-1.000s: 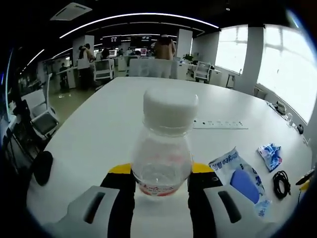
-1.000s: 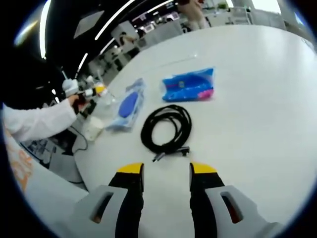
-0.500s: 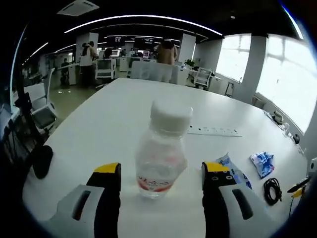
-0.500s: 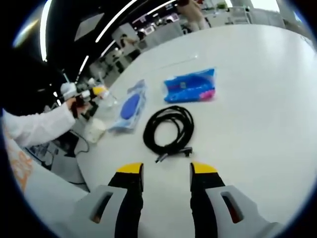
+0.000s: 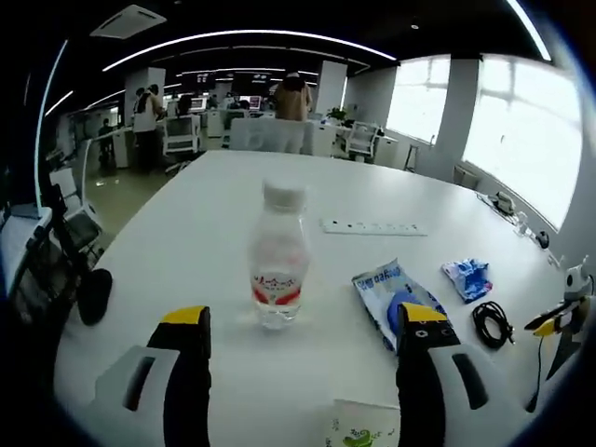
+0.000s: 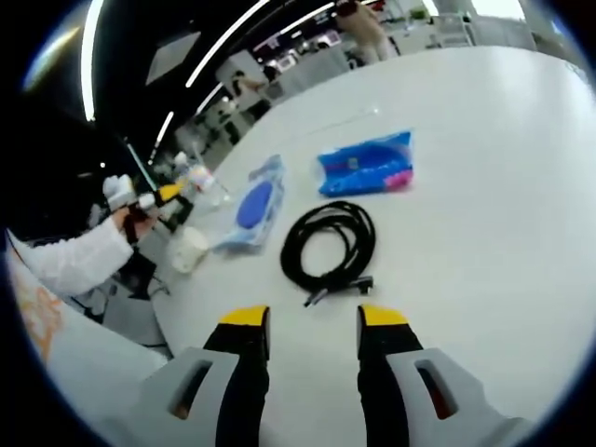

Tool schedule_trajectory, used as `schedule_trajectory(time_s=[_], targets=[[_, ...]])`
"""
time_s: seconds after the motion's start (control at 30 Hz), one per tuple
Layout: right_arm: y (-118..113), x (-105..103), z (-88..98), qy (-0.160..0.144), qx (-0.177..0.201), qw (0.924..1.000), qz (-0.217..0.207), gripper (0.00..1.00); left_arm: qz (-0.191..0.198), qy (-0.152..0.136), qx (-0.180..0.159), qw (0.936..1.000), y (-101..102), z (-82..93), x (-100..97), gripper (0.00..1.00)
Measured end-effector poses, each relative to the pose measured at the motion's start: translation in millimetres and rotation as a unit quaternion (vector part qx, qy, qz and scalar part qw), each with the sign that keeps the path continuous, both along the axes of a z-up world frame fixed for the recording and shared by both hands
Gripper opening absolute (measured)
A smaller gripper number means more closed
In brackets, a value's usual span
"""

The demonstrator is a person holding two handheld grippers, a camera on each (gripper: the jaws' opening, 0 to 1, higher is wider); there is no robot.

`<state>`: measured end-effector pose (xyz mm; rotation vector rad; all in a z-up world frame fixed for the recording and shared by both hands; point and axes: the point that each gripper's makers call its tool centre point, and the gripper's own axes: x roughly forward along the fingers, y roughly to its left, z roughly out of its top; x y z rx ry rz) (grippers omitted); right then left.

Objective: Arrange the tabletop items into an orderly group along one side of the table until the central work area is clear of visible clutter.

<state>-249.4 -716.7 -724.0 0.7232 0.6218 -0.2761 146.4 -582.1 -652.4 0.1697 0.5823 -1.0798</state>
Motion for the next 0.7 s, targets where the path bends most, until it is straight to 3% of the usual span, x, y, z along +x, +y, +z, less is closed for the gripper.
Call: schedule_trajectory(time_s=[0.27,0.7], targets=[[0.9,-8.6,-1.4,-0.008,0.005,0.9999,-0.009,0.35,-0.011,0.005,0.006,0.9999,14.7,-0.7,-27.7,0.81],[-3.5,-14.8,3.3,-0.021,0.009,0.9993,-0.03,0.35,-0.007,0.009,0.008,0.9999,23.2,-0.4,-34.5,0.79]])
